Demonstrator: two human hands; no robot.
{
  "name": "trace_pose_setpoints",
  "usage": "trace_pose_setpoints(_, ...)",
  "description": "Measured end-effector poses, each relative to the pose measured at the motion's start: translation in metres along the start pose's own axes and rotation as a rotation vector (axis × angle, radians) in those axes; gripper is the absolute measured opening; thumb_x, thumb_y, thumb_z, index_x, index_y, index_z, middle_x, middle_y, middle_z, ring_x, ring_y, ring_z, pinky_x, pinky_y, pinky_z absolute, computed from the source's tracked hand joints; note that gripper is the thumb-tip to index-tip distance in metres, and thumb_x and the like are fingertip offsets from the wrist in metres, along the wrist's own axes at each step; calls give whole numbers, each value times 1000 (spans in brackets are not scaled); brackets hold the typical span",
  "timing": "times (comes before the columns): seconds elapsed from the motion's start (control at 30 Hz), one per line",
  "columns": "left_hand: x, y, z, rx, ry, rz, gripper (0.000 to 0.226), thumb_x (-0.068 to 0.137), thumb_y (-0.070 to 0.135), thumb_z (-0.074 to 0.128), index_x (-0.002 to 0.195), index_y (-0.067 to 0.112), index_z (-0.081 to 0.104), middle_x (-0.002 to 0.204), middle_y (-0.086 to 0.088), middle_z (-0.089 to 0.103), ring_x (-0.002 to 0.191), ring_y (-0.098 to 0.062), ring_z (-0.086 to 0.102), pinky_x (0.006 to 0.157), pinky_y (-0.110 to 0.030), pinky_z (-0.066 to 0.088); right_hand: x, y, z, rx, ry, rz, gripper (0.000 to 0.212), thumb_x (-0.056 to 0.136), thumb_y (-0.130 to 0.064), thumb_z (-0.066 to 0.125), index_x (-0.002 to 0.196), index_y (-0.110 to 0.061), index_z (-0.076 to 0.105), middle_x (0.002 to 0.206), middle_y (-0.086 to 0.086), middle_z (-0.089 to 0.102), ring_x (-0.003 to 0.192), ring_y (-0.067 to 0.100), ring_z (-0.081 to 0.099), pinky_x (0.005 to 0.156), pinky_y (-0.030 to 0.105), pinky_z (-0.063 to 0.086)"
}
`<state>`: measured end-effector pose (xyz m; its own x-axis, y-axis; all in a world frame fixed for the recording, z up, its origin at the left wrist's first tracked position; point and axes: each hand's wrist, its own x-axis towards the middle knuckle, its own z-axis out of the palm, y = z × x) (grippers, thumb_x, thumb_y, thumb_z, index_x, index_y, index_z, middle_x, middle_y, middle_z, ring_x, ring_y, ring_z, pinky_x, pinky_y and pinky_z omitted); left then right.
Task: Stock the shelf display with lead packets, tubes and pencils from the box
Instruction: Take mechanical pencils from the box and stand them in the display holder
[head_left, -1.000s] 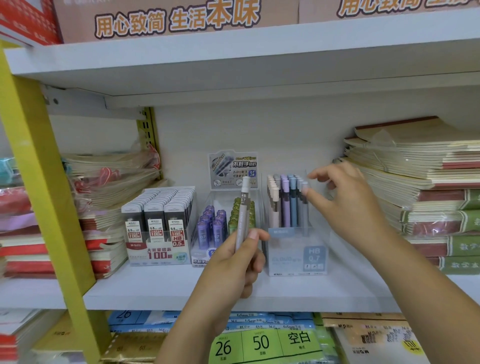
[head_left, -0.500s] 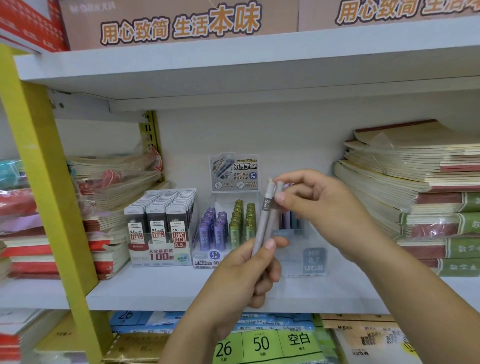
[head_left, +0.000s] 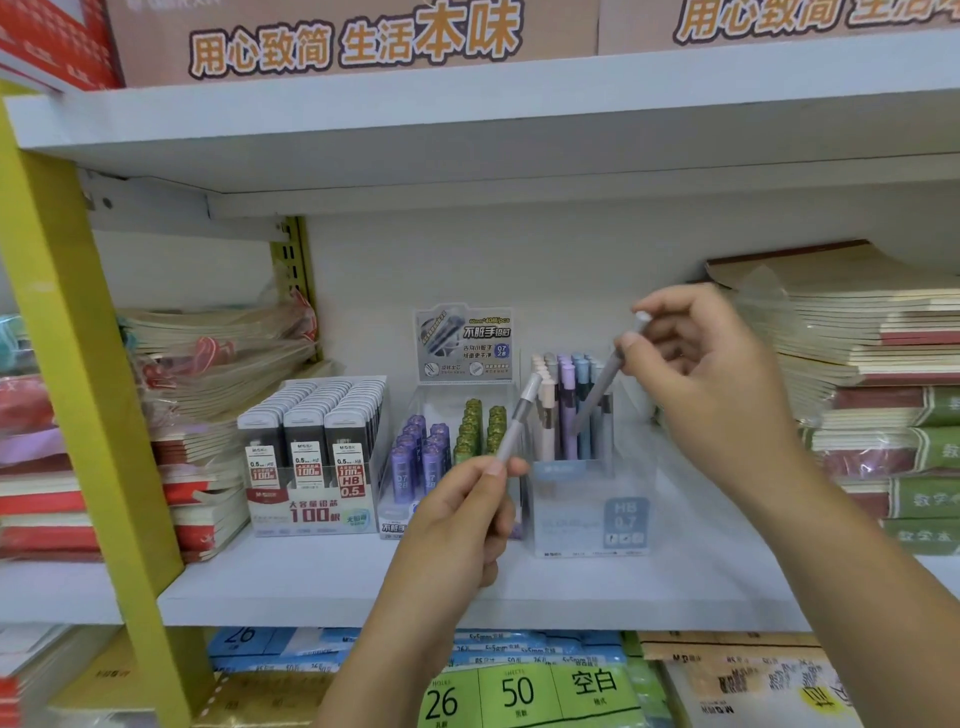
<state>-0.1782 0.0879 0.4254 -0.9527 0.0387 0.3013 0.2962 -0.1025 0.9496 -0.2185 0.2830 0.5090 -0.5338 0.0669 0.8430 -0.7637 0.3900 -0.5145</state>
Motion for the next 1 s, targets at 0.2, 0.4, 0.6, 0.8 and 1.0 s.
trace_pose_setpoints(0.2, 1, 0, -2, -14, 57, 23, 26, 101, 33, 49, 96, 35, 75, 61, 7, 48, 50, -6, 34, 44, -18, 25, -8, 12, 15, -138, -160, 5, 20, 86, -15, 70, 92, -29, 59, 78, -15, 65, 76, -2, 61, 66, 8, 46)
trace_pose_setpoints(0.4, 1, 0, -3, -19, 52, 17, 27, 101, 33, 49, 95, 34, 75, 62, 6, 48, 50, -8, 33, 45, -19, 24, -7, 14, 16, -151, -193, 11, 25, 86, -16, 71, 97, -32, 55, 74, -13, 65, 72, -2, 60, 65, 8, 44)
trace_pose_setpoints(0.6, 1, 0, -3, -27, 49, 17, 27, 101, 34, 48, 95, 35, 75, 61, 7, 47, 48, -6, 34, 43, -18, 27, -7, 15, 20, -284, -145, -77, 19, 84, -19, 71, 93, -32, 61, 77, -15, 63, 77, 3, 56, 66, 19, 44)
trace_pose_setpoints(0.8, 0, 2, -3, -20, 29, 21, 27, 101, 35, 48, 96, 35, 75, 62, 7, 48, 48, -7, 29, 44, -19, 25, -1, 23, 27, -526, -114, -163, 22, 89, -27, 63, 110, -29, 69, 94, -8, 47, 97, 5, 30, 79, 20, 24)
trace_pose_setpoints(1.0, 0, 2, -4, -16, 29, 29, 27, 100, 36, 49, 96, 34, 75, 61, 7, 47, 43, -4, 30, 41, -15, 26, 0, 29, 29, -623, -254, -44, 26, 96, -30, 55, 117, -34, 68, 113, -8, 45, 118, 19, 31, 98, 34, 32)
